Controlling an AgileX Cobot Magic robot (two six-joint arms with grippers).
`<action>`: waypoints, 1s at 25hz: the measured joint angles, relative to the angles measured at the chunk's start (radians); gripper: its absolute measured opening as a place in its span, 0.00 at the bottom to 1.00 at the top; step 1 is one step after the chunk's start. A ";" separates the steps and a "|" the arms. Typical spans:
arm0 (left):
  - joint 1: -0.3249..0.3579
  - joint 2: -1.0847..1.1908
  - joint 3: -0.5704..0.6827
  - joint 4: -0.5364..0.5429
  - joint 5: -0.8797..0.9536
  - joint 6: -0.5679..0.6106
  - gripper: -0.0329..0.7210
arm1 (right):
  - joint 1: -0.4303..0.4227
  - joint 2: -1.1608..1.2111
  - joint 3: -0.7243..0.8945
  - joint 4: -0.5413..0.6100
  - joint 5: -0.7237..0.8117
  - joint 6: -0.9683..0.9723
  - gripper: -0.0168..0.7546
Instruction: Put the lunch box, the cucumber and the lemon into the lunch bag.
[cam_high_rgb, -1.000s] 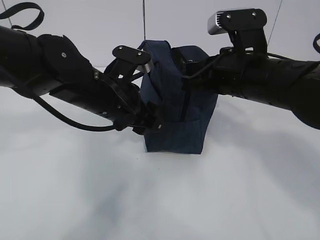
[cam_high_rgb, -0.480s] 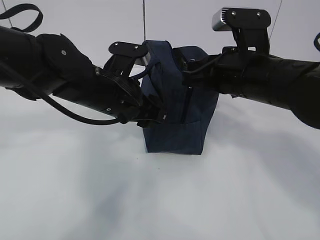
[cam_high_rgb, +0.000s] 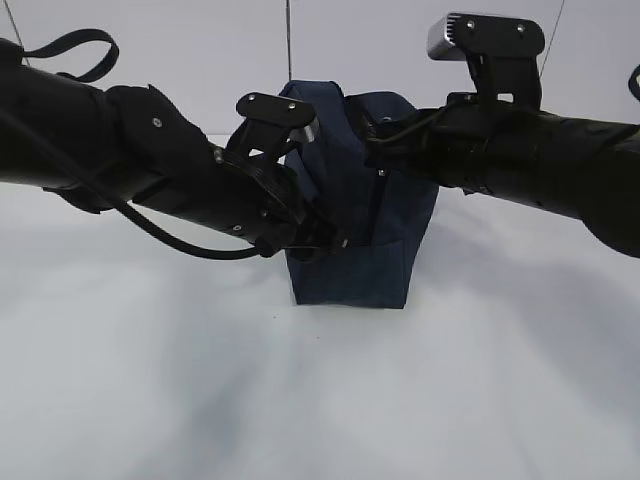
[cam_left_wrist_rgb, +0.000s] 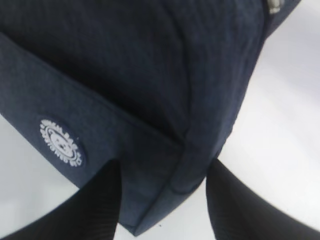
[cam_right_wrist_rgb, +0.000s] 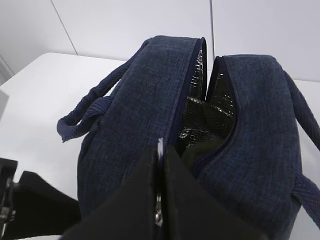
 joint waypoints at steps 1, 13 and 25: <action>0.000 0.008 -0.010 0.000 -0.002 0.000 0.57 | 0.002 0.000 0.000 0.000 0.000 0.000 0.04; 0.000 0.025 -0.047 -0.004 -0.004 0.002 0.06 | 0.002 0.000 0.000 0.005 0.000 0.001 0.04; 0.000 0.027 -0.053 0.002 0.045 0.002 0.05 | 0.002 0.002 -0.002 0.007 -0.029 0.001 0.04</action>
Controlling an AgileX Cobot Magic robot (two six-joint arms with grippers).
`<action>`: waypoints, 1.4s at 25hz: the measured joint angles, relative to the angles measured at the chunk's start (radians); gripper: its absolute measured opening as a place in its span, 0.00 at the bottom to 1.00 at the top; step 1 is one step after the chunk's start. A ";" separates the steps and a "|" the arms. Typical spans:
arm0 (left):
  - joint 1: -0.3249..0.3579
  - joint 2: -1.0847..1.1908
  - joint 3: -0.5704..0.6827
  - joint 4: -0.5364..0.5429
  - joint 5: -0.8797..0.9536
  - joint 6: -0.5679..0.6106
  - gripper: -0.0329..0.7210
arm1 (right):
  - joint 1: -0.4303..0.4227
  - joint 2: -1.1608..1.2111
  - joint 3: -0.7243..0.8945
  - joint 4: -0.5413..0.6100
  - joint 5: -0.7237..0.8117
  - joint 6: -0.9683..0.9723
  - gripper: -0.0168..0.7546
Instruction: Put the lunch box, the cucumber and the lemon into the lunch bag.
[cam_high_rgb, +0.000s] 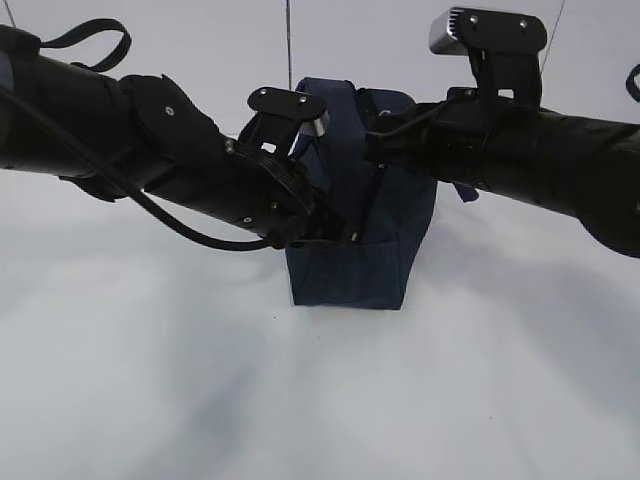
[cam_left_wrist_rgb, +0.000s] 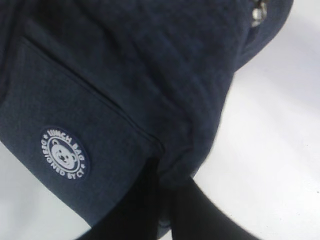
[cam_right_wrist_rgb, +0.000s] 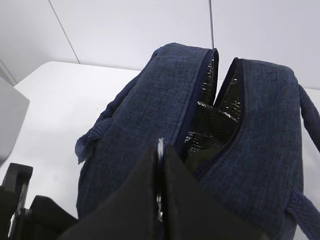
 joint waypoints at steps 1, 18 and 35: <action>0.000 0.000 0.000 0.006 0.001 0.000 0.05 | 0.000 0.008 -0.005 0.006 -0.005 0.000 0.04; 0.000 -0.016 0.041 0.044 -0.013 0.001 0.04 | -0.006 0.117 -0.126 0.070 -0.045 0.000 0.04; 0.000 -0.018 0.041 0.115 0.006 0.001 0.04 | -0.064 0.264 -0.342 0.140 -0.018 0.000 0.04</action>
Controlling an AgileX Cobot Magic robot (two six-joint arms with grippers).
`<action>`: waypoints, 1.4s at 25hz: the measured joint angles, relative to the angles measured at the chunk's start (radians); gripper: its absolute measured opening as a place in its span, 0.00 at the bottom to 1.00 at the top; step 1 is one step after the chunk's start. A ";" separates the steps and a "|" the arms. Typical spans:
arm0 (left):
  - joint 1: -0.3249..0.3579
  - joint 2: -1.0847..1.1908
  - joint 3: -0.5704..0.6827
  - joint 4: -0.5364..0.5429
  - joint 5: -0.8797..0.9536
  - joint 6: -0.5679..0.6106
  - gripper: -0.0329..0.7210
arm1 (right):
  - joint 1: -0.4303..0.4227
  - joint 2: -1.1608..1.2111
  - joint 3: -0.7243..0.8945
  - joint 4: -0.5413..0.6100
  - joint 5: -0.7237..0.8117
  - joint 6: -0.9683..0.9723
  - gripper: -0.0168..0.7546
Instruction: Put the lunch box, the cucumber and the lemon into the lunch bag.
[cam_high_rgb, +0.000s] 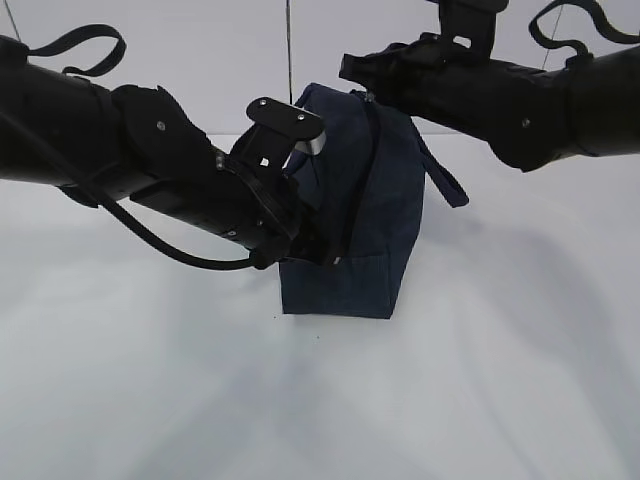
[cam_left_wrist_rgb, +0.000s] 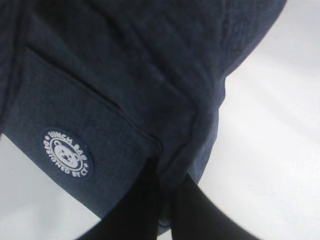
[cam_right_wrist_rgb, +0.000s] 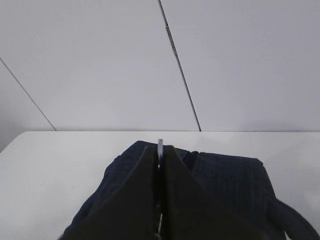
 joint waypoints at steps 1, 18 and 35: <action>0.000 0.000 0.000 0.000 0.002 0.000 0.04 | -0.001 0.013 -0.020 0.000 0.005 0.000 0.04; 0.000 0.000 0.000 0.044 0.044 0.000 0.04 | -0.073 0.219 -0.388 0.006 0.340 0.000 0.04; 0.000 -0.018 -0.004 0.021 0.112 0.001 0.17 | -0.112 0.245 -0.470 0.013 0.511 0.000 0.04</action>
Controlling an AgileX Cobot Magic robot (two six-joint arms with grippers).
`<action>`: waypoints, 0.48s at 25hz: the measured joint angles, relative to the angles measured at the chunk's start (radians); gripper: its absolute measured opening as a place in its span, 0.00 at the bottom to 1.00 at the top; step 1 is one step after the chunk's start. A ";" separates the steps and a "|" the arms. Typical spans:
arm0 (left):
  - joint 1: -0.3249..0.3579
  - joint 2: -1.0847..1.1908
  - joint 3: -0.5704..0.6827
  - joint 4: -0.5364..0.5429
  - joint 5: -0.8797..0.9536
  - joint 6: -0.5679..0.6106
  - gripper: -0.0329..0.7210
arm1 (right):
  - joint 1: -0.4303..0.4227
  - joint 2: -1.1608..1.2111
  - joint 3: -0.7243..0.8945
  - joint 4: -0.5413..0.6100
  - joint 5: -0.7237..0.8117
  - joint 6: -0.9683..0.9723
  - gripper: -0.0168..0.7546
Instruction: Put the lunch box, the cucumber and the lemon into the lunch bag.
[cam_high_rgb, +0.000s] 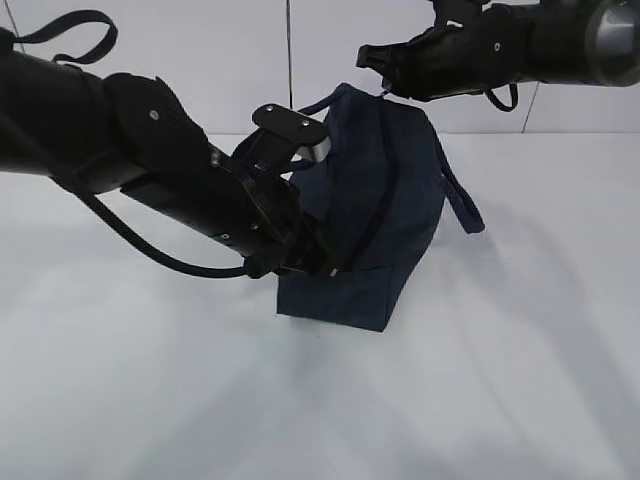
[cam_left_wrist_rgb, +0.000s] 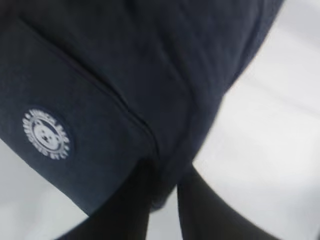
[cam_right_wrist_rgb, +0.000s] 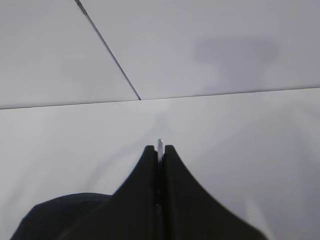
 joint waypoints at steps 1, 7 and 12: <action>0.000 -0.009 -0.002 -0.003 0.014 0.000 0.22 | -0.001 0.000 0.000 0.000 0.002 0.000 0.04; 0.019 -0.048 -0.100 -0.002 0.146 -0.084 0.48 | -0.003 0.000 -0.002 0.000 0.003 0.000 0.04; 0.089 -0.050 -0.233 0.005 0.308 -0.240 0.50 | -0.003 0.000 -0.002 0.002 0.006 0.000 0.04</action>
